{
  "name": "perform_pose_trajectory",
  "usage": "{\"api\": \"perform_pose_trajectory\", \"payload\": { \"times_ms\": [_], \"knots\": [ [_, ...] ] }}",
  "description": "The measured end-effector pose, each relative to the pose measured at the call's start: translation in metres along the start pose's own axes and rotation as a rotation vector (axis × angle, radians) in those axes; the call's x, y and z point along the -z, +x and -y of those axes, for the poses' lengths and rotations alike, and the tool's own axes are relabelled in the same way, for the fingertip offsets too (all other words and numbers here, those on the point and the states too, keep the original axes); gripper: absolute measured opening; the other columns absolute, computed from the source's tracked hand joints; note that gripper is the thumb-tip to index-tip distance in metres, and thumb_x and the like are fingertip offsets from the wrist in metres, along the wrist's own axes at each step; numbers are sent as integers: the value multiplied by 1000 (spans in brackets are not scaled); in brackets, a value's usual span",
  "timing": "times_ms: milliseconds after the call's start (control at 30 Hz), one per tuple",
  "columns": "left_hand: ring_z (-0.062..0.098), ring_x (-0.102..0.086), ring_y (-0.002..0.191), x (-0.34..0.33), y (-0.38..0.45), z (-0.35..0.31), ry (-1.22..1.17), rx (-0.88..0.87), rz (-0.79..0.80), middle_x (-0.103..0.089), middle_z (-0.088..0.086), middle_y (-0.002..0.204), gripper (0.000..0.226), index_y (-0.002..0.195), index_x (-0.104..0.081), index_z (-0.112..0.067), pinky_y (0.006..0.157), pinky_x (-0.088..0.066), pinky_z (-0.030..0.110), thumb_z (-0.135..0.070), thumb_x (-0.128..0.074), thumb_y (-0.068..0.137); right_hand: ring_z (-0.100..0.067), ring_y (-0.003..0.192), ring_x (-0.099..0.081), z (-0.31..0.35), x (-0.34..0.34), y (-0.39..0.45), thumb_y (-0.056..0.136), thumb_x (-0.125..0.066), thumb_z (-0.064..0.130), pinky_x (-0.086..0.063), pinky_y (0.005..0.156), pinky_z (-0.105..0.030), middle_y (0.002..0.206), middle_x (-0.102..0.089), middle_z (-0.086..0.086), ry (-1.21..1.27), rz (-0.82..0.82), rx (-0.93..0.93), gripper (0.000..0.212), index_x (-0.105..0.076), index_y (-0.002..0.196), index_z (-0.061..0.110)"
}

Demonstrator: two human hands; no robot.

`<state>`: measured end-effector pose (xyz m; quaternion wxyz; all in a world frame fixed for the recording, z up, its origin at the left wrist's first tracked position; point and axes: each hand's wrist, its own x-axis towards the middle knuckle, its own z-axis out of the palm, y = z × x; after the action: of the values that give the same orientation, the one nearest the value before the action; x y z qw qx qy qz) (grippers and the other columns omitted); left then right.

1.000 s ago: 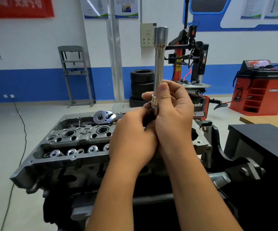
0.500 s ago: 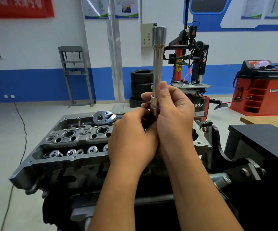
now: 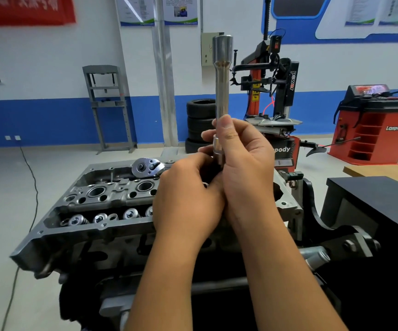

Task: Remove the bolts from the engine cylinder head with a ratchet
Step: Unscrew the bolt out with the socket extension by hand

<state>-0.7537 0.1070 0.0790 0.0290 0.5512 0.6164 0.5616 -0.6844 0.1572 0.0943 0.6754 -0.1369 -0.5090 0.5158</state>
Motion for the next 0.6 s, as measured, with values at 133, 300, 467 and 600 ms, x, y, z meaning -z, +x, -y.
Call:
{"api": "perform_pose_trajectory", "payload": {
  "times_ms": [133, 300, 467, 600],
  "knots": [
    [17, -73, 91, 1, 2, 1, -34, -22, 93, -77, -14, 92, 35, 109, -75, -40, 79, -61, 46, -44, -54, 81, -17, 69, -66, -1, 2, 0, 91, -77, 27, -57, 70, -36, 88, -72, -12, -34, -45, 64, 21, -67, 97, 10],
    [22, -74, 89, 5, 2, 2, -123, 5, 142, -78, -11, 89, 26, 100, -76, -33, 78, -61, 53, -32, -56, 84, -19, 74, -64, -1, 0, 0, 98, -62, 39, -55, 74, -39, 84, -73, -4, -35, -5, 22, 26, -71, 91, 15],
    [16, -73, 91, 0, 1, 0, -23, 23, 42, -77, -16, 92, 36, 105, -75, -38, 79, -60, 44, -47, -54, 77, -21, 76, -68, 1, 0, 0, 88, -72, 39, -58, 78, -43, 85, -75, -5, -19, -7, 20, 26, -68, 97, 15],
    [14, -74, 90, 1, 1, 1, -42, 5, 57, -77, -16, 91, 36, 106, -76, -38, 78, -61, 44, -45, -56, 78, -21, 71, -67, 0, 0, 0, 90, -73, 34, -58, 74, -42, 84, -75, -5, -41, -23, 60, 22, -65, 95, 14]
  ]
}}
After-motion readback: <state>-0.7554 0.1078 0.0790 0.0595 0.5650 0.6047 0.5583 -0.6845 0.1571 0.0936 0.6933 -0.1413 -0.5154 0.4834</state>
